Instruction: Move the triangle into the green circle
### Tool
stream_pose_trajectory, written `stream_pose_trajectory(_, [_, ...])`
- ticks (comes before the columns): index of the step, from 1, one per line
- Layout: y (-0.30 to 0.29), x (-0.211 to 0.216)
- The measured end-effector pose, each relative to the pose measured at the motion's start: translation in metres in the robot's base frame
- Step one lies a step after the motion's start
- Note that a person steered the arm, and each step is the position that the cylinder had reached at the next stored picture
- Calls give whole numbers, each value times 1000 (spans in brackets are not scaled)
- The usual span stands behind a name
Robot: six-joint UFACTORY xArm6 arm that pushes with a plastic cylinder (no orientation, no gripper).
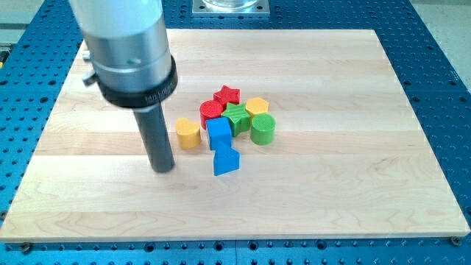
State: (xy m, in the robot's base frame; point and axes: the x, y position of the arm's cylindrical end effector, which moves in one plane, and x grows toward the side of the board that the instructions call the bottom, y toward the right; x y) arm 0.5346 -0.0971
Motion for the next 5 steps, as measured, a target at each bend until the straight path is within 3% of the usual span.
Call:
stream_pose_trajectory(1, [46, 23])
stream_pose_trajectory(5, [104, -6])
